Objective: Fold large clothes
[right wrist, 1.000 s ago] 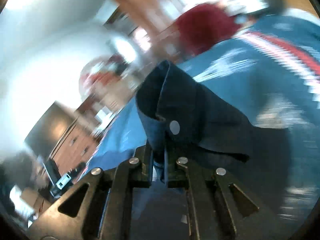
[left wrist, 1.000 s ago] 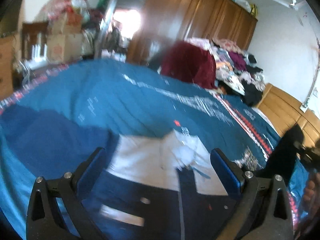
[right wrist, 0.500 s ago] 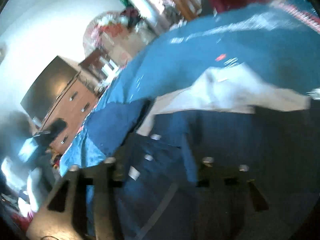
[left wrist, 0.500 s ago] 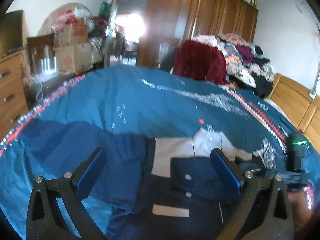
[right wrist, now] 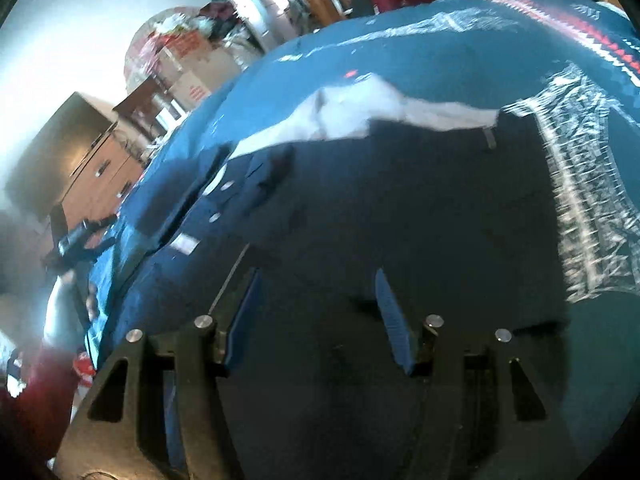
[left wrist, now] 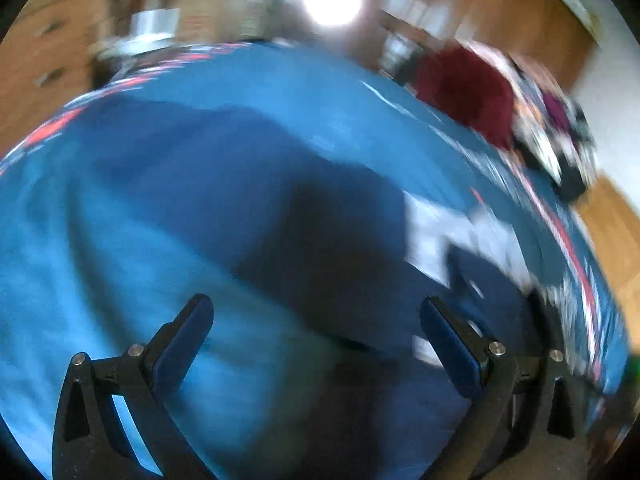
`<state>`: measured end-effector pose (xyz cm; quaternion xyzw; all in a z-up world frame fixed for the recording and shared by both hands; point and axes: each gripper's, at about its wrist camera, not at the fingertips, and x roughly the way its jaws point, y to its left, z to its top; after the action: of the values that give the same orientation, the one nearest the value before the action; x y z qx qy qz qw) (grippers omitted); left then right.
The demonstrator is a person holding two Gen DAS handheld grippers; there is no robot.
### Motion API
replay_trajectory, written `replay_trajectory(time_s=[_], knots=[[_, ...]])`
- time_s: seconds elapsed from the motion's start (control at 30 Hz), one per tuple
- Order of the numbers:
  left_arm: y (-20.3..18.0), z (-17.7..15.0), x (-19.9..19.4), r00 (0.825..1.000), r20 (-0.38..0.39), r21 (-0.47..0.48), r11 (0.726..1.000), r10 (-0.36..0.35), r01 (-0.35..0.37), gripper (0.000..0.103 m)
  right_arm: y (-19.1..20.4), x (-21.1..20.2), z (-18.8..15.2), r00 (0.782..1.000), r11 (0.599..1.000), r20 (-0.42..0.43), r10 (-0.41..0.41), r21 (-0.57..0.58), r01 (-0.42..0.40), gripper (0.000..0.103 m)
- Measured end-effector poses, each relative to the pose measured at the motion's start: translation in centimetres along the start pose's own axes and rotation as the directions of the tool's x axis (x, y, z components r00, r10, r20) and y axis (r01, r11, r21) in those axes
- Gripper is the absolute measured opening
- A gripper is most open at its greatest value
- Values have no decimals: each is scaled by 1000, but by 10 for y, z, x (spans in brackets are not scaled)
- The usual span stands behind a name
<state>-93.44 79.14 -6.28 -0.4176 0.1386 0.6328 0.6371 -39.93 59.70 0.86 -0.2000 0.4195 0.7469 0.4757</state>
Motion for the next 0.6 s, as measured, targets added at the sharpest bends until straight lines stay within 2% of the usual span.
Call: replay_trajectory(time_s=[0.1, 0.17, 0.27, 0.33, 0.4, 0.53, 0.6], knots=[[90, 31, -27, 996, 75, -171, 985, 42, -29, 103, 19, 12, -7, 1000, 1000, -21, 22, -12, -22, 58], [137, 53, -32, 992, 109, -236, 971, 71, -44, 103, 33, 21, -7, 999, 999, -35, 31, -24, -32, 59], [186, 82, -18, 993, 100, -295, 955, 67, -35, 103, 45, 38, -5, 998, 999, -56, 39, -30, -40, 59], [211, 95, 0, 997, 74, -346, 938, 36, -8, 102, 51, 48, -3, 997, 998, -69, 44, -32, -46, 59], [227, 105, 23, 999, 39, -365, 931, 38, -21, 99, 60, 57, 1, 996, 998, -75, 45, -40, -48, 59], [237, 118, 58, 996, -10, -341, 936, 89, -87, 78, 71, 69, 1, 995, 997, -91, 47, -56, -53, 59], [239, 125, 66, 996, 1, -333, 939, 93, -87, 73, 75, 75, -1, 993, 996, -106, 50, -62, -56, 59]])
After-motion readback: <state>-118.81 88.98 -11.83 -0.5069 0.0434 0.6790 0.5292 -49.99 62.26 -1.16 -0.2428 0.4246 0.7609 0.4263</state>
